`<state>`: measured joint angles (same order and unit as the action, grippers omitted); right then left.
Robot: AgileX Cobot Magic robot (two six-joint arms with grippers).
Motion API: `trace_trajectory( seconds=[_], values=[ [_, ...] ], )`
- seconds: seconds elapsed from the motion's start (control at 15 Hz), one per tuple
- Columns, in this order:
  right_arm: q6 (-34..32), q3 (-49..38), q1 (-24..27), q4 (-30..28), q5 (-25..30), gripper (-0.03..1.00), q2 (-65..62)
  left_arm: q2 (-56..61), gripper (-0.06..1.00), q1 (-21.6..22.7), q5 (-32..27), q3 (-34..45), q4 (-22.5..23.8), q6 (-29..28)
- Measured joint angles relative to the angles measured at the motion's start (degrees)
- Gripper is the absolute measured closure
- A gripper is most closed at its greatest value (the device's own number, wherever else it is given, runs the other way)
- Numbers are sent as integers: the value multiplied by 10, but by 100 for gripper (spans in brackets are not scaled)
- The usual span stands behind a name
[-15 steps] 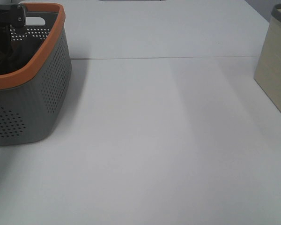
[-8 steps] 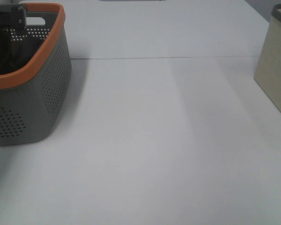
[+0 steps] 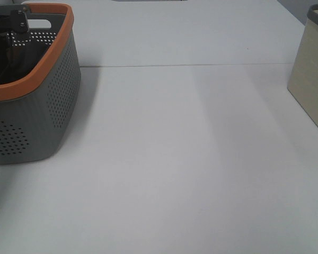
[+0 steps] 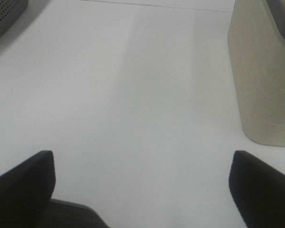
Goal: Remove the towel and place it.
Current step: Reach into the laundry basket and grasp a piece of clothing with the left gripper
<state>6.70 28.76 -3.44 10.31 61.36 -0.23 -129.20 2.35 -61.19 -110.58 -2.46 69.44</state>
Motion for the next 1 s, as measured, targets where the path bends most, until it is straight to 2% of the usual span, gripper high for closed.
trace_trajectory(
  seconds=[0.47, 0.73, 1.0],
  values=[
    [0, 0, 0, 0, 0, 8, 0, 0, 43, 4, -62, -49, 17, 0],
    [0, 0, 0, 0, 0, 8, 0, 0, 43, 23, -53, -49, 54, 2],
    [0, 0, 0, 0, 0, 8, 0, -17, 43, 25, -17, -49, 50, 25]
  ],
)
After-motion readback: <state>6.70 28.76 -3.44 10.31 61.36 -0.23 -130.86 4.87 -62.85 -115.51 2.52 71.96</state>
